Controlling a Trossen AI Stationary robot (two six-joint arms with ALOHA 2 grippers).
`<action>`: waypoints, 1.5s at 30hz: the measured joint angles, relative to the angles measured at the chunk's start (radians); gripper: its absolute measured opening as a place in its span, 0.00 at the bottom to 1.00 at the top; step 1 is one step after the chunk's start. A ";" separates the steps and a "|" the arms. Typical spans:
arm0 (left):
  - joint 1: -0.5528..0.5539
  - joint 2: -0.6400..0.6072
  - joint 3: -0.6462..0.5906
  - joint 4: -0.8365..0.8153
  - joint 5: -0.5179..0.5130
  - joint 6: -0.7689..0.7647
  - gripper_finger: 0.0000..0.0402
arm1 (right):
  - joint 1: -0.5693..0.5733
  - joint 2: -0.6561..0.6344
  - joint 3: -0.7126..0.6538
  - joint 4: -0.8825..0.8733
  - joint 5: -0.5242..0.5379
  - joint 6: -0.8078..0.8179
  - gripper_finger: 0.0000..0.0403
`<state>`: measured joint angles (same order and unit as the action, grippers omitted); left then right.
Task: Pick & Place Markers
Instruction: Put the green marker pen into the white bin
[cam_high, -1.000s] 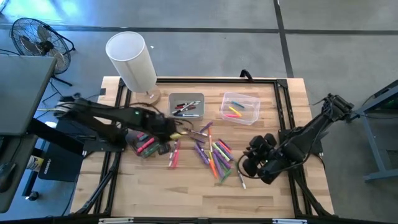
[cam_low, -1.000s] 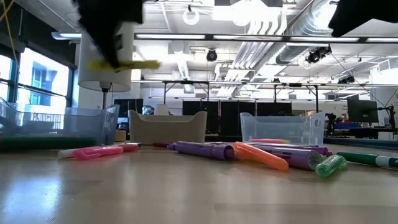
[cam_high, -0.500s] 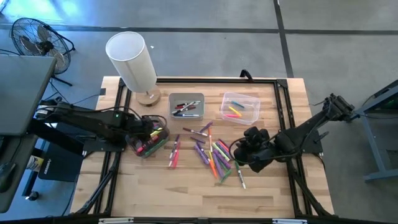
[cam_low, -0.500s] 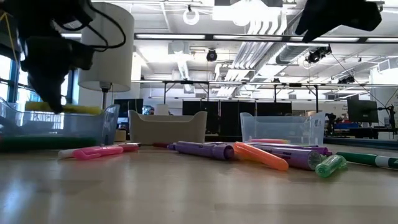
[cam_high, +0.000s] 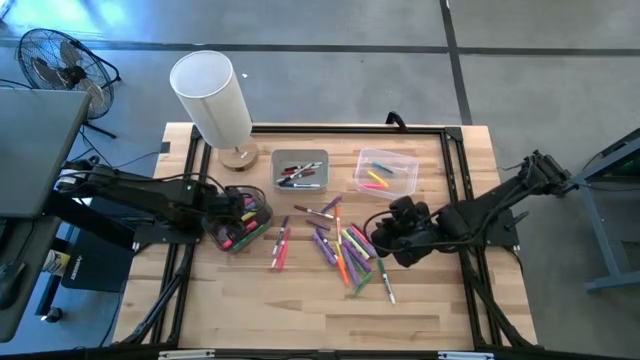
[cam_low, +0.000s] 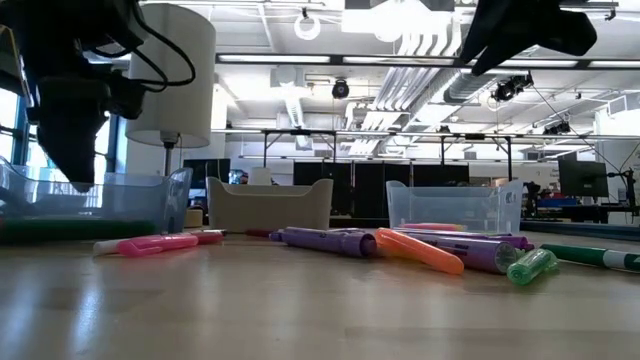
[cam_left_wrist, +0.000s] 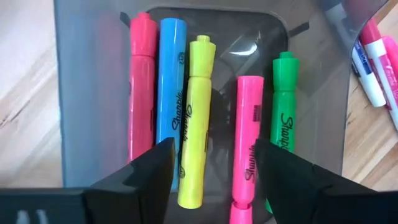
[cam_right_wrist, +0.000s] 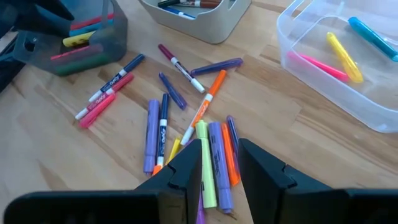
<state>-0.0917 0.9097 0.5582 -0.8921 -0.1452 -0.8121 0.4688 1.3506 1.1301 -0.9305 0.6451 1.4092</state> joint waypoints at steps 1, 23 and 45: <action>0.000 -0.006 0.007 -0.005 -0.003 0.014 0.55 | -0.004 0.000 0.000 0.000 -0.001 0.000 0.23; -0.027 0.136 0.233 0.242 0.042 0.293 0.03 | -0.011 0.006 0.000 0.025 -0.070 -0.004 0.22; -0.151 0.357 0.232 0.447 0.077 0.308 0.00 | 0.009 0.467 0.314 -0.219 -0.577 0.156 0.01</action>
<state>-0.2428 1.2667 0.7906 -0.4450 -0.0683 -0.5038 0.4778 1.8180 1.4440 -1.1497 0.0680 1.5648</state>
